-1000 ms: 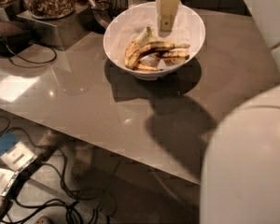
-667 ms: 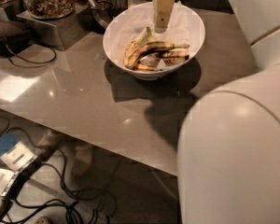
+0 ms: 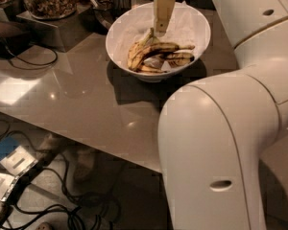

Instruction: Pick banana from white bowl

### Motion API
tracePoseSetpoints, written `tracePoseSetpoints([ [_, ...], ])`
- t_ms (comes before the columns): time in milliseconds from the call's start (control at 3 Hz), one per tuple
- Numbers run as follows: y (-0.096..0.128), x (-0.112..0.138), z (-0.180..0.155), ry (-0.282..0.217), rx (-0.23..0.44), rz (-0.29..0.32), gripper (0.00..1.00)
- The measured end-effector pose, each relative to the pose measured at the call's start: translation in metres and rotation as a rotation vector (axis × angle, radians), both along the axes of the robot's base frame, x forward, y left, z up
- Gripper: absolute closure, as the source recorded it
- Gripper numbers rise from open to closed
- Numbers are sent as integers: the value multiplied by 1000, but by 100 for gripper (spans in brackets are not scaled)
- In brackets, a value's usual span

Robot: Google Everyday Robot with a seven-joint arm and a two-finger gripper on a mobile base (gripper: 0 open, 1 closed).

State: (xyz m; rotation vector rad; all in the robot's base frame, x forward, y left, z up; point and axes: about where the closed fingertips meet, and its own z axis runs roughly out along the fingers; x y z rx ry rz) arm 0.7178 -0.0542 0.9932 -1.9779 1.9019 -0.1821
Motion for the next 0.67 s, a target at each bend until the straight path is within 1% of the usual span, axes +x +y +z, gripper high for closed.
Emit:
tracePoseSetpoints([
  [333,1,10,-13,17,3,-5,25],
  [667,5,15,-22,29,0,0,45],
])
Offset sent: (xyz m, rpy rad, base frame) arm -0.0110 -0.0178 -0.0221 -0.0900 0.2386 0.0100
